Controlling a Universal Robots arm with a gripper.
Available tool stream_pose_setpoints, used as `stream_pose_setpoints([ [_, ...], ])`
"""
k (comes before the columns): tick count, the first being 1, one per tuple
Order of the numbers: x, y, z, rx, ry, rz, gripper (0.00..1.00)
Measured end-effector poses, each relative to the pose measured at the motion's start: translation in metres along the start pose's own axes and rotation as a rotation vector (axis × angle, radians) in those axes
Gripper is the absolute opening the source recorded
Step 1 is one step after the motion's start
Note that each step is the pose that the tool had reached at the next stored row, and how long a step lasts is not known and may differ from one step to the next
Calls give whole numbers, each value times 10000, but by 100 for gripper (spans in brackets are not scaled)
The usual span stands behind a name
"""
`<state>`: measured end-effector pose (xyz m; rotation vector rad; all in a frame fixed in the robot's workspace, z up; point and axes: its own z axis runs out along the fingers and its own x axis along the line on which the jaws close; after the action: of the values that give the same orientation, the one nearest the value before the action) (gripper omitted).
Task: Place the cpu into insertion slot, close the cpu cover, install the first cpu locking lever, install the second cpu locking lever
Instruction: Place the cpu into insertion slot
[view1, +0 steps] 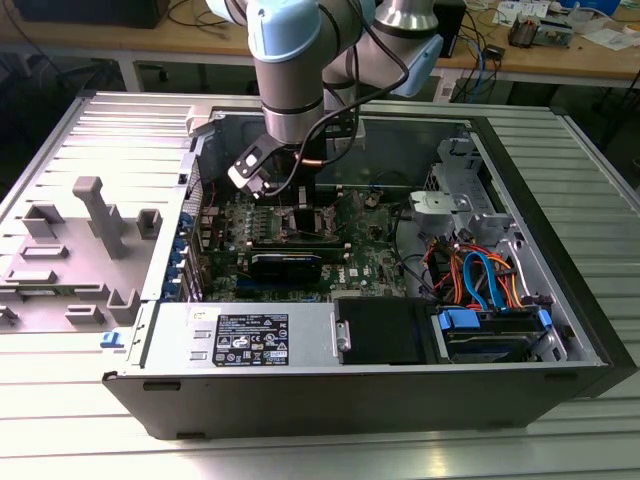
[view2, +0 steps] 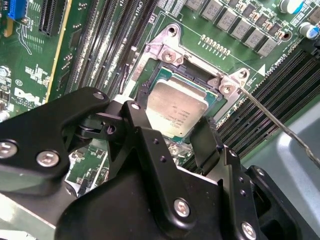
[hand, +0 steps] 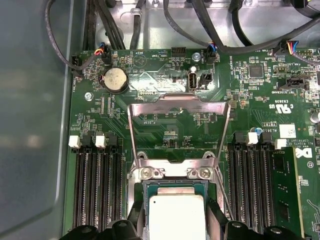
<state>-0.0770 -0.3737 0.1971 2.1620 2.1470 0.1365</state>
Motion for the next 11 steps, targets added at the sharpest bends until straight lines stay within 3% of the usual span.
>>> stream_pose_setpoints([
  [10,0,12,2,0,-1,8,62],
  [11,0,12,2,-1,-1,8,69],
])
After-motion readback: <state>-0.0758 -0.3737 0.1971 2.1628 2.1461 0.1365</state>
